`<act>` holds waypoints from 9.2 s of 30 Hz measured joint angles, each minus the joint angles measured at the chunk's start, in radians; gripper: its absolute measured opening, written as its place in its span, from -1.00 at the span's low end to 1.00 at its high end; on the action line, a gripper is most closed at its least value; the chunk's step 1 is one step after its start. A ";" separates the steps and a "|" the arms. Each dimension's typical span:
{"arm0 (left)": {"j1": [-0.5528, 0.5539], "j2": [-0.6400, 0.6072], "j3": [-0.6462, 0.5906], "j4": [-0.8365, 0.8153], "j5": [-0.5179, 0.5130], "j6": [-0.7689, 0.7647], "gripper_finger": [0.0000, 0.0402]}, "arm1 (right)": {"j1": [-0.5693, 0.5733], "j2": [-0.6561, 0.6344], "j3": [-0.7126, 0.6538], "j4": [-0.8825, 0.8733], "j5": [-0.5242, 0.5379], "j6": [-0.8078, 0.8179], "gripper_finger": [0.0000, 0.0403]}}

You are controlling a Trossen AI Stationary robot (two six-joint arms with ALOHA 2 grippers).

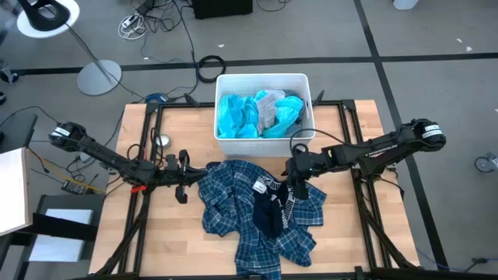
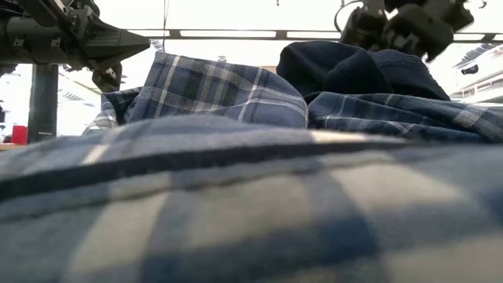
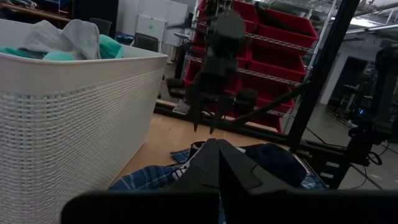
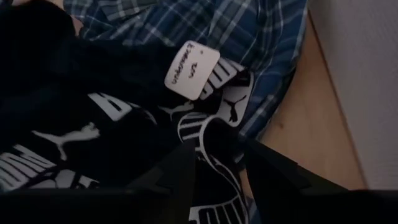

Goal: Sort clothes
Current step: Put the black boxers into the white bin, then put the blue shirt into the white bin

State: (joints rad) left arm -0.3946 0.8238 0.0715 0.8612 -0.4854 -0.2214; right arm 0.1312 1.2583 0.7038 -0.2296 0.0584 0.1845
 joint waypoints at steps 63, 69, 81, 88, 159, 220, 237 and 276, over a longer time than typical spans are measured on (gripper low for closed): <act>0.000 0.000 0.000 -0.017 0.000 0.010 -0.99 | -0.430 0.319 1.163 -0.474 0.025 -0.543 -1.00; 0.000 0.000 0.000 -0.017 0.000 0.004 -0.99 | -0.484 0.541 1.162 -0.599 0.082 -0.384 -0.91; 0.000 0.000 0.000 -0.023 0.000 0.005 -0.99 | -0.642 0.914 1.165 -0.618 -0.171 0.062 -0.35; 0.000 0.000 0.000 -0.024 0.000 0.006 -0.99 | -0.652 1.000 1.171 -0.611 -0.229 0.065 -0.06; 0.000 0.000 0.000 -0.054 -0.019 -0.020 -0.99 | -0.021 1.002 0.401 0.970 -0.139 -0.243 -0.90; 0.002 0.000 0.000 -0.108 -0.089 -0.044 -0.99 | -0.639 0.486 0.654 0.049 -0.135 -0.304 -0.88; 0.002 0.000 0.000 -0.117 -0.088 -0.045 -0.99 | -0.636 0.577 0.585 0.013 -0.138 -0.274 -0.03; 0.002 0.000 0.000 -0.119 -0.093 -0.046 -0.99 | -0.648 0.719 0.596 0.172 -0.029 -0.283 -0.25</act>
State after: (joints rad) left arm -0.3927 0.8238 0.0716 0.7425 -0.5789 -0.2673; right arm -0.5173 1.9768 1.2995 -0.0581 0.0293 -0.0980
